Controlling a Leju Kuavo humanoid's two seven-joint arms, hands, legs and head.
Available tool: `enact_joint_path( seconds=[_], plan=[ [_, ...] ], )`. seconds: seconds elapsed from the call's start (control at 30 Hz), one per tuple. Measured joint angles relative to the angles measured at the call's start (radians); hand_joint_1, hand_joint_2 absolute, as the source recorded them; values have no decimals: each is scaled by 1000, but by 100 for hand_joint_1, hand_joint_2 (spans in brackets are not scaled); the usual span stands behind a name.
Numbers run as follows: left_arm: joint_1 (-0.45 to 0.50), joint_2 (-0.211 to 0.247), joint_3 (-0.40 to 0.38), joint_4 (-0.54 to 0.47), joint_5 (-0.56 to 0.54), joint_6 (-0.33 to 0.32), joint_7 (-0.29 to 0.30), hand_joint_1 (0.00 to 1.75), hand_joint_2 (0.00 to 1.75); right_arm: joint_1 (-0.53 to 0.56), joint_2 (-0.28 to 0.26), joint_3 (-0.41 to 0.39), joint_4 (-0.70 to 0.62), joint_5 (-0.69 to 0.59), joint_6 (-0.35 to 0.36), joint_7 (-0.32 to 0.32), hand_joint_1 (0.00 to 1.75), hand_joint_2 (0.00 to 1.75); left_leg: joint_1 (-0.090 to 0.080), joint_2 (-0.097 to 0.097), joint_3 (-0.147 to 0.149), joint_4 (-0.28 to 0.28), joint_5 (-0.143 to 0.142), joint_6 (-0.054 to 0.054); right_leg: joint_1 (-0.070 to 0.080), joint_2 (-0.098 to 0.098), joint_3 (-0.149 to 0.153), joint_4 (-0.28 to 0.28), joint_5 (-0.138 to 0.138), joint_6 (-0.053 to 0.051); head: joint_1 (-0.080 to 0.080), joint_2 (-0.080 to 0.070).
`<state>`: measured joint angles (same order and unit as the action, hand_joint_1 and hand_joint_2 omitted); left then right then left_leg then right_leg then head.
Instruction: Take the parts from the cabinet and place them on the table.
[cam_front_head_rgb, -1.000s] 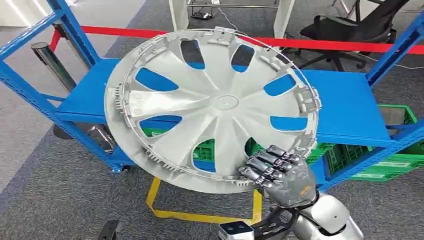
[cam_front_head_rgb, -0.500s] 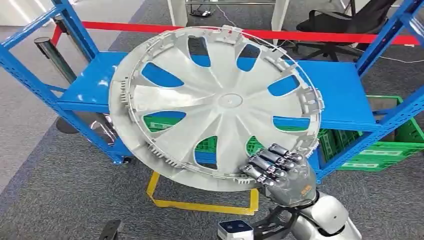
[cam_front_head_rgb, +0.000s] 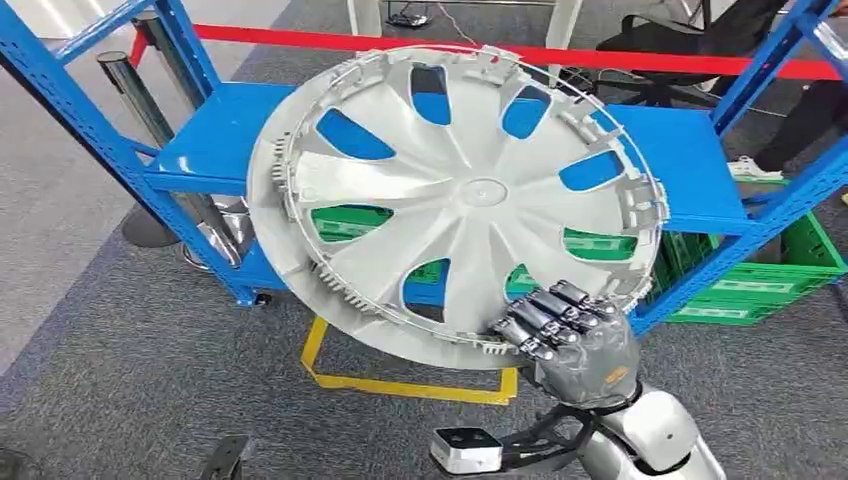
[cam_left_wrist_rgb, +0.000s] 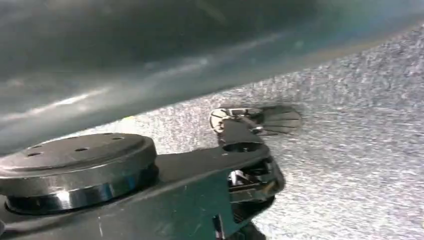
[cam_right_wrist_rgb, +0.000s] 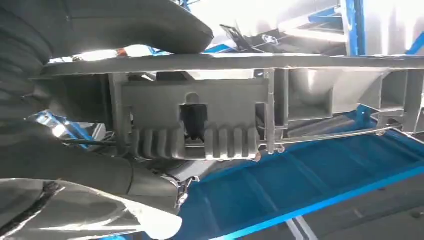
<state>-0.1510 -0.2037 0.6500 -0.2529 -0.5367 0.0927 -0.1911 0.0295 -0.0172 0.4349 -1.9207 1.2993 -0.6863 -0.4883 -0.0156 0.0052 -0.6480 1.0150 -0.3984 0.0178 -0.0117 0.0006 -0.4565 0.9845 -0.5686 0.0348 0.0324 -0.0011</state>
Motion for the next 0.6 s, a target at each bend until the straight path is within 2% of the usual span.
enact_joint_path(
  seconds=[0.07, 0.1, 0.13, 0.17, 0.2, 0.23, 0.27, 0.3, 0.33, 0.37, 0.4, 0.43, 0.47, 0.5, 0.53, 0.6],
  plan=[
    [0, 0, 0, 0, 0, 0, 0, 0, 0, 2, 0, 0, 1, 2, 0, -1, 175, 175, 3, 0, -5, -2, 21, -8, 4, 0, -20, 12, 9, -8, 3, 0],
    [0, 1, 0, 0, -1, 0, 0, 0, 0, 2, 0, 0, 1, 2, 0, -1, 175, 175, 2, 0, -8, -3, 29, -12, 5, 0, -25, 13, 14, -16, 1, 0],
    [2, 6, 0, 0, 0, 0, 0, 0, 0, 0, 0, 0, 1, 2, 0, 0, 175, 175, 2, -4, -18, -3, 33, -18, -5, -5, -46, 8, 31, -29, 3, 0],
    [2, 5, 0, 0, 0, 0, 1, 0, 0, -1, 0, 0, 1, 3, 0, 2, 175, 175, 4, -5, -29, 14, -12, -28, -5, -6, -50, 9, 42, -39, 0, 0],
    [3, 4, -1, 0, -1, -1, 2, 0, 0, -1, 0, 0, 0, 6, 0, 11, 175, 175, 7, -5, -41, 65, -76, -36, -5, -8, -64, 10, 55, -44, -4, 0],
    [2, 5, -2, 0, -2, -5, 2, 0, 0, -1, 0, 0, 0, 11, 0, 21, 175, 175, 12, -5, -57, 139, -138, -43, -5, -8, -77, 11, 66, -45, -6, 0],
    [1, 5, -3, 0, -6, -7, 2, 0, 0, -1, -1, 0, 0, 18, 0, 34, 175, 175, 15, -5, -73, 225, -185, -48, -5, -9, -91, 12, 78, -46, -3, 0],
    [1, 5, -4, 0, -9, -10, 2, 0, 0, -1, -1, 1, 0, 26, 0, 46, 175, 175, 17, -5, -80, 289, -207, -51, -5, -10, -106, 14, 88, -46, -5, 0],
    [0, 5, -8, 0, -12, -13, 3, 0, 0, -1, -2, 2, 0, 35, 0, 60, 175, 175, 19, -5, -71, 314, -200, -53, -5, -10, -123, 17, 98, -44, -5, 0],
    [-1, 5, -10, 0, -14, -16, 4, 0, 0, -1, -4, 5, 0, 44, 0, 74, 175, 175, 22, -5, -41, 296, -172, -53, -5, -10, -138, 21, 108, -43, -5, 0],
    [-3, 5, -13, 0, -15, -18, 6, 0, 0, -1, -7, 8, -2, 50, 0, 87, 175, 175, 23, -5, 3, 241, -137, -52, -5, -10, -152, 23, 116, -40, -5, 0],
    [-6, 5, -18, 0, -16, -21, 7, 0, 0, 0, -10, 9, -4, 55, 0, 98, 175, 175, 23, -5, 61, 159, -111, -48, -5, -9, -163, 25, 124, -36, -5, 0],
    [-10, 5, -20, 0, -18, -23, 7, 0, 0, 0, -13, 11, -7, 63, 0, 109, 175, 175, 23, -7, 128, 64, -109, -43, -5, -7, -171, 26, 134, -31, -5, 0],
    [-15, 5, -22, 0, -19, -23, 8, 0, 0, 1, -16, 14, -10, 66, 0, 118, 175, 175, 18, -9, 180, -20, -134, -35, 0, -7, -178, 28, 141, -23, -5, 0],
    [-18, 5, -26, 0, -20, -23, 8, 0, 0, 1, -19, 15, -15, 72, 0, 126, 175, 175, 17, -10, 188, -47, -143, -28, -1, -9, -183, 26, 154, -16, -2, 0],
    [-18, 5, -28, 0, -23, -24, 10, 0, 0, 1, -27, 20, -19, 82, 0, 141, 175, 175, 11, -10, 173, -42, -126, -16, -6, -10, -186, 11, 179, -5, -4, 0]
  ],
)
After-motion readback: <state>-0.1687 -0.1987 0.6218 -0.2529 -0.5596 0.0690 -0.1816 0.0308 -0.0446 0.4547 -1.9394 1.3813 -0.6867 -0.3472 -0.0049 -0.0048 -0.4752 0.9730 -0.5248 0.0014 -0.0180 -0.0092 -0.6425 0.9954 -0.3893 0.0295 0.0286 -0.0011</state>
